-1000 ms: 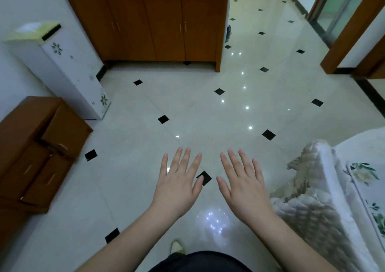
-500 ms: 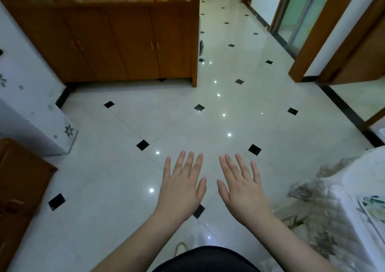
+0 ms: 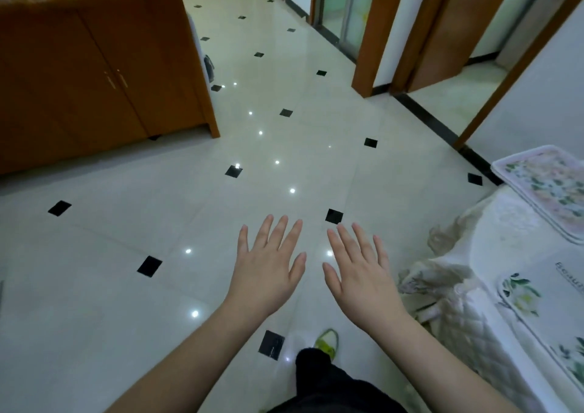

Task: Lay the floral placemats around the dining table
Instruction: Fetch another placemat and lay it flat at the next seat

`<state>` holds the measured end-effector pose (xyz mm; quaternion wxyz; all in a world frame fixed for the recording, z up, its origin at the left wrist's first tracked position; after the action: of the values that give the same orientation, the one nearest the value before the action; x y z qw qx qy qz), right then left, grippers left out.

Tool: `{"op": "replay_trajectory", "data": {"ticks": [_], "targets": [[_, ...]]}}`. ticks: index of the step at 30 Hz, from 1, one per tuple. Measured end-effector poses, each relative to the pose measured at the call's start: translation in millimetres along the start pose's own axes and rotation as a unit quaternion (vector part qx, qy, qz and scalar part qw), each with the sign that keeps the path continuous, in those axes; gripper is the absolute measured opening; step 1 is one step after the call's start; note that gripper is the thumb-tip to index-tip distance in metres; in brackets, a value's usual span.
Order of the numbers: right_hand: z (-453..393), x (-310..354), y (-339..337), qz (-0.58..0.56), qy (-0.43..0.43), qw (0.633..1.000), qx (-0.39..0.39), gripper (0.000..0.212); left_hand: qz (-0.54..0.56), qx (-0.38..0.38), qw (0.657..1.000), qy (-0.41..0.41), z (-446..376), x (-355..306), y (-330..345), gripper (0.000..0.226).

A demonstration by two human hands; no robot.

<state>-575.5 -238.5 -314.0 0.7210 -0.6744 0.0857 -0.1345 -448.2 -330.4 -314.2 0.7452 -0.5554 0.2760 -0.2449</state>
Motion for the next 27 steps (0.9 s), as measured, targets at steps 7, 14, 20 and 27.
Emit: {"op": "replay_trajectory", "data": {"ticks": [7, 14, 20, 27], "targets": [[-84.3, -86.1, -6.5, -0.02, 0.062, 0.998, 0.007, 0.06, -0.032, 0.035, 0.998, 0.04, -117.0, -39.0, -27.6, 0.072], [-162.4, -135.0, -26.4, -0.021, 0.057, 0.998, 0.007, 0.059, -0.03, 0.028, 0.999, 0.031, -198.8, -49.5, -54.0, 0.07], [-223.5, -144.3, -35.8, -0.031, 0.039, 0.999, 0.018, 0.058, -0.014, 0.03, 0.999, -0.009, -259.1, -11.0, -81.4, 0.076], [-314.1, -152.1, -38.9, -0.02, 0.045, 0.998, 0.03, 0.059, -0.009, 0.024, 0.999, 0.021, -348.7, 16.9, -94.8, 0.073]]}}
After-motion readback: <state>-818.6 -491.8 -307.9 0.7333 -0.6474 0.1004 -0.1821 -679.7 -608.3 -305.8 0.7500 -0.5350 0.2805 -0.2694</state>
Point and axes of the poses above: each hand's wrist, its own z-axis away from the middle knuckle, its own y-axis out of the palm, x = y × z, the point moved 7 cm from there along -z, towards the middle knuckle, and after that the axes turned 13 degrees about x, right-handed, at the moved point
